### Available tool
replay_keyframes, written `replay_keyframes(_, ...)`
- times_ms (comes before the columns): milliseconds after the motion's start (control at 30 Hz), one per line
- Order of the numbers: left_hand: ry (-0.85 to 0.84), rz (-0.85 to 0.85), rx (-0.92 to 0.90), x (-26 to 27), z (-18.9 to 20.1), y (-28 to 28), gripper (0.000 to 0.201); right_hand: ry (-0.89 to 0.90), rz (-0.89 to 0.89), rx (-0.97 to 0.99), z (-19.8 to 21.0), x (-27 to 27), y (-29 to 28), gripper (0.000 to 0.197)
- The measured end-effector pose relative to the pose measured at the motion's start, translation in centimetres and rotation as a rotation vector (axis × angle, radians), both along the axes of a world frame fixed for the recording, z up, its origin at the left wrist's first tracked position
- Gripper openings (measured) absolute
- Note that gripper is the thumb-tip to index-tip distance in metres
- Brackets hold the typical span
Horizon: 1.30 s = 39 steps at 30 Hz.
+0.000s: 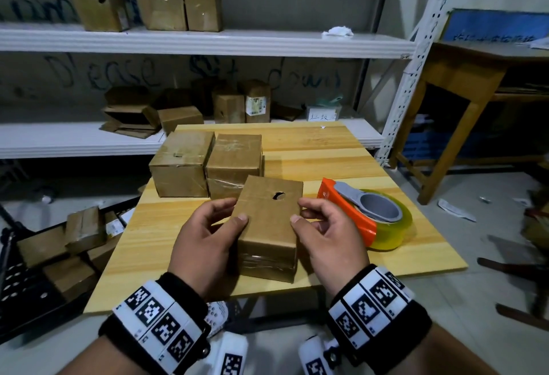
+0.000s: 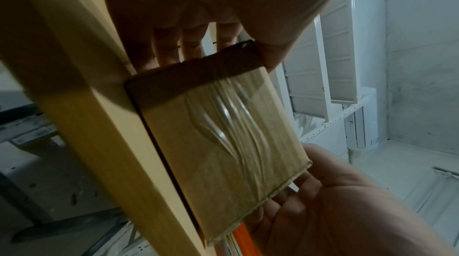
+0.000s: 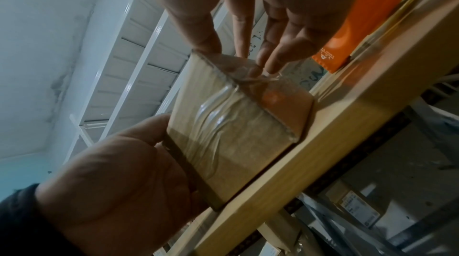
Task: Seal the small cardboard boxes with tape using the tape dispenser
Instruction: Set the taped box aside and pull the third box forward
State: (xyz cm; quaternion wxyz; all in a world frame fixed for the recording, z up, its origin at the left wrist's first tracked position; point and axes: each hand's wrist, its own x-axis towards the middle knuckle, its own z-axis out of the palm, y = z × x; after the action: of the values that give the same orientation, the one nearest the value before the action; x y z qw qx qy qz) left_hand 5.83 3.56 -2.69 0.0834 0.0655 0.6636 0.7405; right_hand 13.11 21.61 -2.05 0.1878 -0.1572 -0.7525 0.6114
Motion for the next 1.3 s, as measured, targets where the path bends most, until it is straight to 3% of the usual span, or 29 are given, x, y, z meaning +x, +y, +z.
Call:
replay_keyframes(167, 0.151, 0.039, -0.152, 0.0, -0.1, -0.2, 0.015, 0.029, -0.038, 0.011, -0.3, -0.5, 0.7, 0.025)
replay_keyframes(300, 0.106, 0.013, -0.144, 0.3, 0.2, -0.1, 0.014, 0.053, -0.046, -0.062, -0.3, -1.2, 1.7, 0.040)
replay_keyframes(433, 0.019, -0.077, -0.018, 0.3, 0.6, -0.2, 0.018, 0.042, -0.014, -0.089, -0.2, -1.7, 2.6, 0.055)
replay_keyframes(500, -0.009, -0.127, 0.003, 0.3, 0.9, -0.4, 0.034, 0.032, 0.000, -0.053, -0.3, -1.7, 2.6, 0.056)
replay_keyframes(600, 0.233, -0.146, -0.292, 0.0, 0.9, -1.2, 0.079, 0.009, -0.002, 0.027, -0.5, -1.6, 2.3, 0.054)
replay_keyframes(667, 0.308, -0.156, -0.496, -0.3, 0.9, -1.5, 0.107, -0.001, -0.012, 0.073, -0.5, -1.4, 2.2, 0.054)
replay_keyframes(767, 0.318, -0.195, -0.661, -0.7, 1.1, -1.6, 0.125, -0.024, -0.041, 0.167, -0.7, -1.3, 2.4, 0.058)
replay_keyframes(867, 0.267, -0.170, -0.648, -0.9, 1.3, -1.9, 0.116, -0.061, -0.058, 0.211, -1.0, -1.1, 2.7, 0.075)
replay_keyframes(1067, 0.323, -0.119, -0.468, -1.6, 1.1, -2.2, 0.047, -0.134, -0.068, 0.241, -0.7, -0.4, 2.2, 0.084)
replay_keyframes(1300, 0.359, -0.127, -0.449, -1.9, 0.4, -2.1, 0.044, -0.101, -0.058, 0.251, 0.4, 0.1, 2.2, 0.073)
